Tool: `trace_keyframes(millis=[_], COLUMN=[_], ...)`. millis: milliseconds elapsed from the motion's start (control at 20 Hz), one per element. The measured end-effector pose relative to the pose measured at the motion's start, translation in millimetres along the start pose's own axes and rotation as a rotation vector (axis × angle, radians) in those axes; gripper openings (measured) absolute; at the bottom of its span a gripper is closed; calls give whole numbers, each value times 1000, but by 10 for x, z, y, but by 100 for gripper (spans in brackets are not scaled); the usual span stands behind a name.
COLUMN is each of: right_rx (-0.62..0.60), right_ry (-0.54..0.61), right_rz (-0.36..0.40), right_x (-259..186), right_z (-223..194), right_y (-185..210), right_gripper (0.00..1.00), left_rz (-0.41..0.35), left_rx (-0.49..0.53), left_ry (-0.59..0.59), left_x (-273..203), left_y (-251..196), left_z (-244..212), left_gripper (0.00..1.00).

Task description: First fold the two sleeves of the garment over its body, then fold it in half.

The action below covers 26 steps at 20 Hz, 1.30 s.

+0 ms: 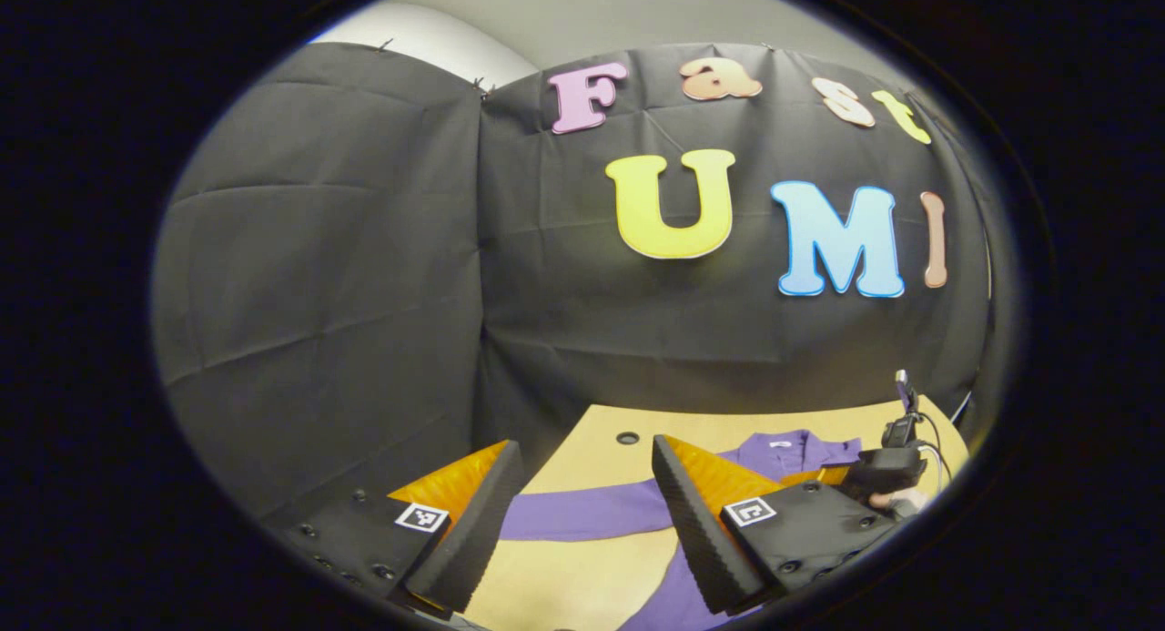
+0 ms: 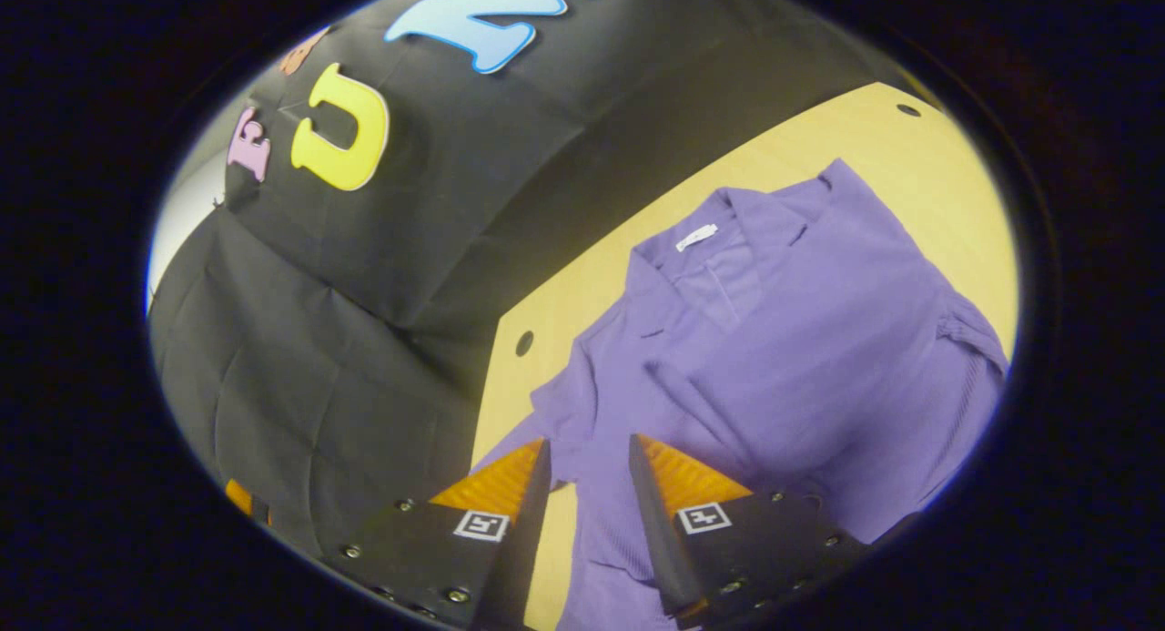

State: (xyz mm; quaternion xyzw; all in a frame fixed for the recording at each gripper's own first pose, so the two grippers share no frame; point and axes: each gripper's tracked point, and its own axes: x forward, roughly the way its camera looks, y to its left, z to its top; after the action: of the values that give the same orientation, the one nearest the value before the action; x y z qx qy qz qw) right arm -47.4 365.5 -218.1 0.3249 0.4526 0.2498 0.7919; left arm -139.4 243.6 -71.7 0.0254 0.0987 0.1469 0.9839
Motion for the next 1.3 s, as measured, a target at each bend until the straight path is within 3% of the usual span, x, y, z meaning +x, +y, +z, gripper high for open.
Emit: trace_keyframes(millis=[150, 200, 500, 900, 1000, 1300], right_rx=[-28, -37, -158, -231, -208, -147], right_ry=[-3, -1, -75, -147, -156, -166], right_rz=[-8, -10, -55, -159, -182, -266], right_x=[-77, -113, -542, -1234, -1329, -1488], right_z=[37, 61, 368, 827, 887, 968], right_y=[-9, -14, -76, -402, -486, -804], right_gripper=[44, 53, 53, 53, 53, 53], left_rz=[-26, -32, -3, 110, 139, 228], left_rx=[-3, -4, 31, 26, 22, -34], left_ry=[15, 25, 110, 283, 320, 477], left_x=[163, 236, 924, 1929, 2140, 2733], left_y=[-53, -67, 176, 782, 843, 1058], left_z=[-135, -197, -771, -1861, -2110, -2993], left_gripper=[97, 97, 96, 96, 92, 95])
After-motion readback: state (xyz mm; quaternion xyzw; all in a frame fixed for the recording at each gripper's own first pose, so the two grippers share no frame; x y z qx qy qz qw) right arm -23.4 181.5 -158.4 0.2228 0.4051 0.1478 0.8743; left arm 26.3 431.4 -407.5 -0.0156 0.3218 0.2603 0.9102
